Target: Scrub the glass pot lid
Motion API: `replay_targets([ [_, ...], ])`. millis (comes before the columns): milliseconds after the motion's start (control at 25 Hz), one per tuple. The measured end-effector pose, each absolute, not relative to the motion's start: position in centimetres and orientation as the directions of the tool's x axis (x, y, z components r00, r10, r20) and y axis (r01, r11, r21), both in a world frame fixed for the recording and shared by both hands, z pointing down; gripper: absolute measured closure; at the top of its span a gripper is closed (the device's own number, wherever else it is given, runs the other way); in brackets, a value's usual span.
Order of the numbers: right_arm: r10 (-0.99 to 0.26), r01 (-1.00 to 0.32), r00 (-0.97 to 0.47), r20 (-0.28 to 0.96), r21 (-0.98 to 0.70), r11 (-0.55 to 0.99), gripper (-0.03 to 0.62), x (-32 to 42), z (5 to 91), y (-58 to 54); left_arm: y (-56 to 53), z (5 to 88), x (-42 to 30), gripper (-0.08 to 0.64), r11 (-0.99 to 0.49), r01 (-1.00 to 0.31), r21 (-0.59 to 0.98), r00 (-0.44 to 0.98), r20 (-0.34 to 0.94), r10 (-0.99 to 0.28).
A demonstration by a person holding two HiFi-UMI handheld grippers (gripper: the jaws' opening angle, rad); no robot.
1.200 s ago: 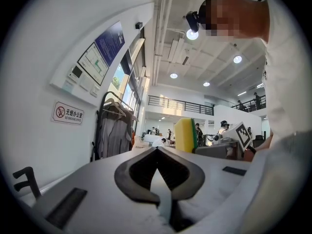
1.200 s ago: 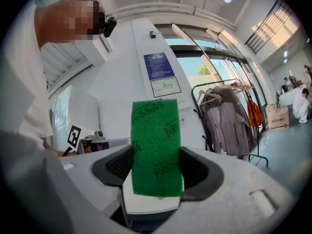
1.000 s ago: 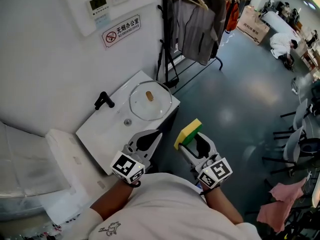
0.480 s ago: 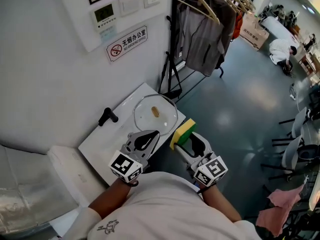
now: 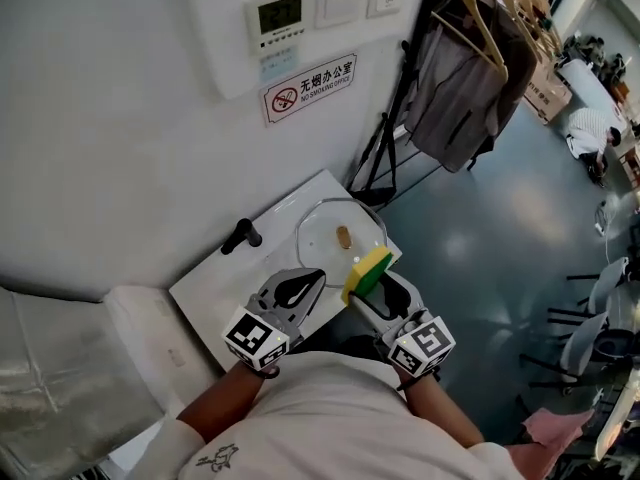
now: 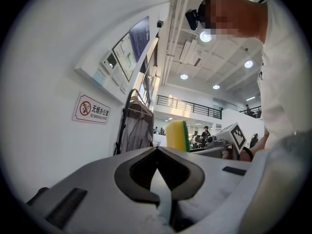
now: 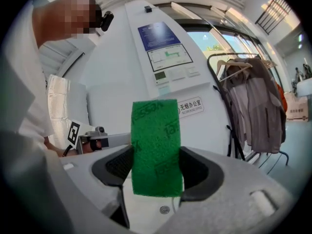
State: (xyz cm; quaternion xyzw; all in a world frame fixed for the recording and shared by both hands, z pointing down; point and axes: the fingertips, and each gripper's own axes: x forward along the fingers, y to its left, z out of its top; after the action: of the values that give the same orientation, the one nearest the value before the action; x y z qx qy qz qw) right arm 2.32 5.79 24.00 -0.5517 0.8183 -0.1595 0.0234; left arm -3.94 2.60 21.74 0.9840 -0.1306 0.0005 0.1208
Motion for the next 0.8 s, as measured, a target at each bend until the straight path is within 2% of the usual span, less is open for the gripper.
replay_targets([
  [320,-0.838,-0.825,-0.53,0.13,-0.306,0.475,0.298,3.1,24.5,1.8,0.1,22.7,-3.9,0.561,-0.878,-0.407,0.252,0.912,0.06,-0.406],
  [800,-0.725,-0.709,-0.683,0.091,-0.319,0.628,0.298,8.6,23.9,-2.1,-2.0,22.1,-0.4,0.561,-0.768,-0.608,0.2,0.791,0.081,-0.606],
])
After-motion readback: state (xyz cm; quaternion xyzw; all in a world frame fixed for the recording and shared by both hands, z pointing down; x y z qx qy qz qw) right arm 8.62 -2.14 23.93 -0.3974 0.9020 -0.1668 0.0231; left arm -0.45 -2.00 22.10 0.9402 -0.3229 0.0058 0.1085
